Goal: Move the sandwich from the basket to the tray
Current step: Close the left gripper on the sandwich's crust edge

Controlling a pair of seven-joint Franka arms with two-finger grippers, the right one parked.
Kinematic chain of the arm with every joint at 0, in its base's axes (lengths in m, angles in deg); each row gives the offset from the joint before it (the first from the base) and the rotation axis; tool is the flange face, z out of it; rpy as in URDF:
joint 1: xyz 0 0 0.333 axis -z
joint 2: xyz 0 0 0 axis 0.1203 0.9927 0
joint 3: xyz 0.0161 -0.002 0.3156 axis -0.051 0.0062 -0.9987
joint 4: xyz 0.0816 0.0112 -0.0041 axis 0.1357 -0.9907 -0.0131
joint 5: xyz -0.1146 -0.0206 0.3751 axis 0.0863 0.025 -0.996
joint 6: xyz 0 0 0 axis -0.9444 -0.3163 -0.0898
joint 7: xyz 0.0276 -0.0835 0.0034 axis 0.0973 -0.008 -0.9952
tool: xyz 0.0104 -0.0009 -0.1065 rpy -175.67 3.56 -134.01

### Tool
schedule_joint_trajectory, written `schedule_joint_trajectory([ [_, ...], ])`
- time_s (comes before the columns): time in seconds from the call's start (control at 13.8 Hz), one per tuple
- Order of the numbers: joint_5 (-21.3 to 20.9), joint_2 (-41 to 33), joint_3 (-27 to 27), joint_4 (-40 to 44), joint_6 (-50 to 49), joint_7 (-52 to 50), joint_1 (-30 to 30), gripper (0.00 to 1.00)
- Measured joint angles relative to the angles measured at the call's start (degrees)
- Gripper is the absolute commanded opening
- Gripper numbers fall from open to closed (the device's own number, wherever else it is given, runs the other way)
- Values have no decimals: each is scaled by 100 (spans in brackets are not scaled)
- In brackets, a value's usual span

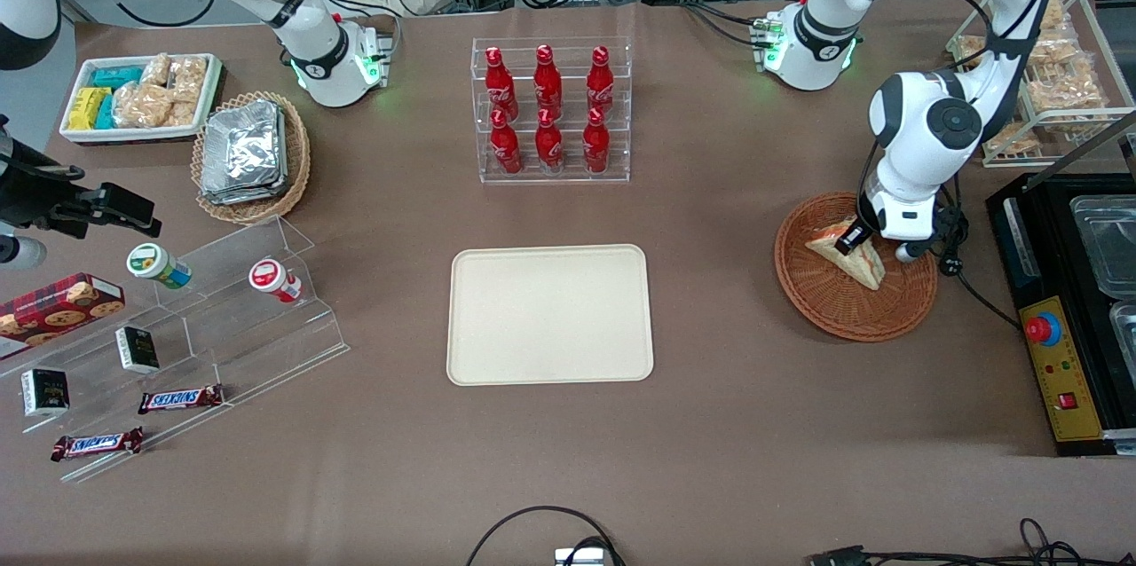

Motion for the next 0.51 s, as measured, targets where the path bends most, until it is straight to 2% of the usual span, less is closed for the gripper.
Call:
schedule_joint_trajectory([
  [0.29, -16, -98, 52, 13, -82, 40, 68, 30],
  [0.51, -49, -461, 92, 97, -558, 537, 104, 30],
])
